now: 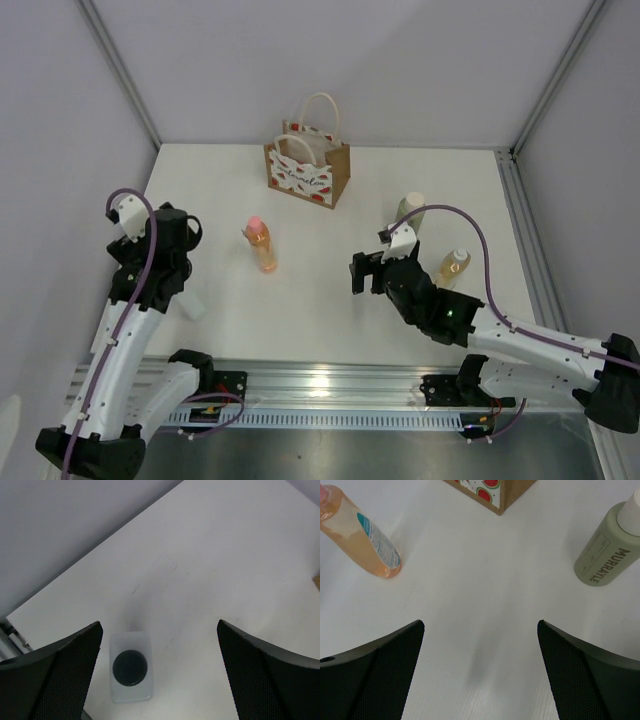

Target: Place the personal care products into the canvas bag

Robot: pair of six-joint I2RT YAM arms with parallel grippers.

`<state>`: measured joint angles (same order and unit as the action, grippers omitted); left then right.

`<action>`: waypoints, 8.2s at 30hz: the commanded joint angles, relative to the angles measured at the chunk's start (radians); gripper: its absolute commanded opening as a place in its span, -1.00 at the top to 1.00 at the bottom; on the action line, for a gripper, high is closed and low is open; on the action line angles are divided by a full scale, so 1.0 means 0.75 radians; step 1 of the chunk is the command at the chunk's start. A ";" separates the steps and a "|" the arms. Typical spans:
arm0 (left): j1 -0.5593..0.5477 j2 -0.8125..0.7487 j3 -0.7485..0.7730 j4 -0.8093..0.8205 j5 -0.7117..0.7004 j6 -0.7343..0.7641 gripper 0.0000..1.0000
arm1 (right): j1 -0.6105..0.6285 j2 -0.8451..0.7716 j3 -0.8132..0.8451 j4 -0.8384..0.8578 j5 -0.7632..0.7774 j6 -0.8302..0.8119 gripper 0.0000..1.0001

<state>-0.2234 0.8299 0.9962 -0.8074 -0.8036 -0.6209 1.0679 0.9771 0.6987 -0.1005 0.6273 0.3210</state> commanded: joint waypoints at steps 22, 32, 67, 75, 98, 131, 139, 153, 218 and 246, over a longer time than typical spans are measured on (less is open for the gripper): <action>0.114 -0.033 -0.547 0.060 0.053 -0.338 -0.82 | 0.006 -0.010 0.067 -0.054 0.092 0.024 -0.97; 0.114 -0.035 -0.563 0.189 0.073 -0.242 0.06 | 0.006 -0.018 0.067 -0.062 0.096 0.028 -0.97; -1.334 0.026 -0.357 -0.003 -0.010 -0.379 0.99 | 0.008 0.012 0.075 -0.070 0.139 0.032 -0.96; -1.441 0.229 -0.089 0.276 -0.013 0.012 0.99 | 0.006 -0.122 0.048 -0.085 0.205 0.071 -0.96; -0.641 1.084 1.312 0.635 0.677 0.670 0.99 | 0.002 -0.360 -0.030 -0.064 0.196 0.126 -0.96; -0.126 1.794 1.748 0.942 0.808 0.703 0.99 | 0.002 -0.311 -0.007 -0.071 0.125 0.118 -0.95; -0.126 1.839 1.689 0.981 0.820 0.776 0.99 | 0.002 -0.290 0.003 -0.077 0.108 0.114 -0.94; -0.128 1.667 1.409 1.144 1.061 0.773 0.99 | 0.002 -0.264 0.009 -0.075 0.125 0.102 -0.94; -0.079 1.986 1.588 1.005 0.857 0.918 0.12 | 0.002 -0.252 0.032 -0.101 0.070 0.116 -0.93; -0.105 1.270 1.255 0.552 0.739 0.527 -0.71 | 0.004 -0.264 0.032 -0.103 0.074 0.108 -0.93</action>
<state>-0.2924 1.9118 1.9434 -0.2329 -0.1669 -0.1356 1.0676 0.7883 0.6815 -0.1905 0.6727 0.3931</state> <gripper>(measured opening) 0.847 0.969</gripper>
